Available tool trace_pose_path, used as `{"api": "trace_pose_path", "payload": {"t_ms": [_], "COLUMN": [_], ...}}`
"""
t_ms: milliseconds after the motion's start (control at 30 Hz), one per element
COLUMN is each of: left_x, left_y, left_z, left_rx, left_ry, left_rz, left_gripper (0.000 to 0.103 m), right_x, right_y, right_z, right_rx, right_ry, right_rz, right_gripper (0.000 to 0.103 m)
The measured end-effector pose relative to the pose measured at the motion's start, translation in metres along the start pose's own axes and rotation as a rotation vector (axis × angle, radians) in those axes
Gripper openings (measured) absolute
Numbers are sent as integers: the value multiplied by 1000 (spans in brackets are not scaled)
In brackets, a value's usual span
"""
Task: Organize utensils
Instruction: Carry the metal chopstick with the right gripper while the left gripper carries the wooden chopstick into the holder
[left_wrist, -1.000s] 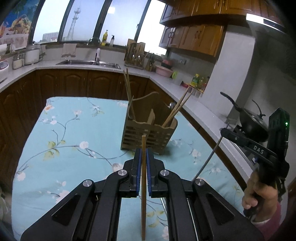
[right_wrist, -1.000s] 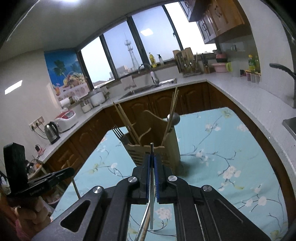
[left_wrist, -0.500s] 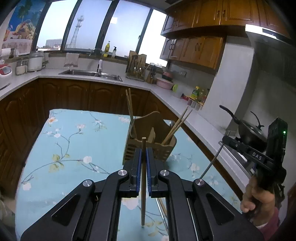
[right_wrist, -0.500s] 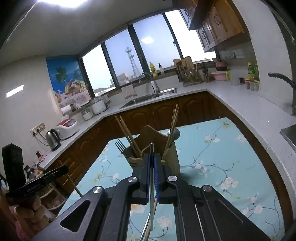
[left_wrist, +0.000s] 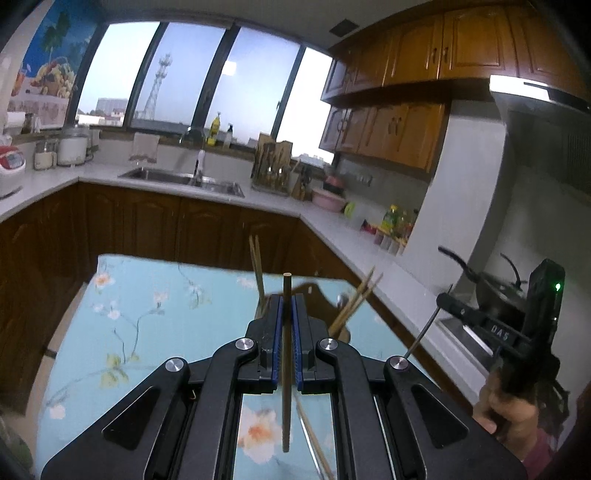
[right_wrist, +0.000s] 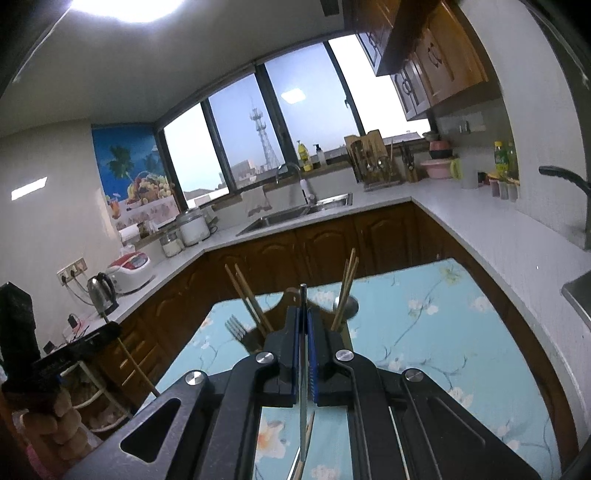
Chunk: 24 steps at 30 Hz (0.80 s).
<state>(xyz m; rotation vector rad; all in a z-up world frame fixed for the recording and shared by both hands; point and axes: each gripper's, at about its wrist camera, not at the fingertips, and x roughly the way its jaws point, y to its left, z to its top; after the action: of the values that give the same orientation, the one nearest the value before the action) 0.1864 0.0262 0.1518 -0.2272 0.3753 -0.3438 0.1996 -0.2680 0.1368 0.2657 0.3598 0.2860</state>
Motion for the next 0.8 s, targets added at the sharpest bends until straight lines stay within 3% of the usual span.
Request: {"api": "trace_pose_path", "payload": {"t_ms": [300,433,600,800], "left_x": [23,46,83,117], "left_y": [-8,-6,7,23], "left_z": [71,88,83,46], "left_rx": [8,-1,-36,-96], "left_ry": [-169,-202,-219,-174], "left_rz": [-4,20,62,77], "left_gripper": [4,4,4,4], "right_x": [24,38,61,74], "right_y": [4,7,9,2], "right_z": [50,64,64,42], "right_rx": [-10,-27,-61,-67], "right_ry": [-109,-143,-152,-163], "right_rz": [-27,-48,-77,-91], "right_gripper": [4,4,4,5]}}
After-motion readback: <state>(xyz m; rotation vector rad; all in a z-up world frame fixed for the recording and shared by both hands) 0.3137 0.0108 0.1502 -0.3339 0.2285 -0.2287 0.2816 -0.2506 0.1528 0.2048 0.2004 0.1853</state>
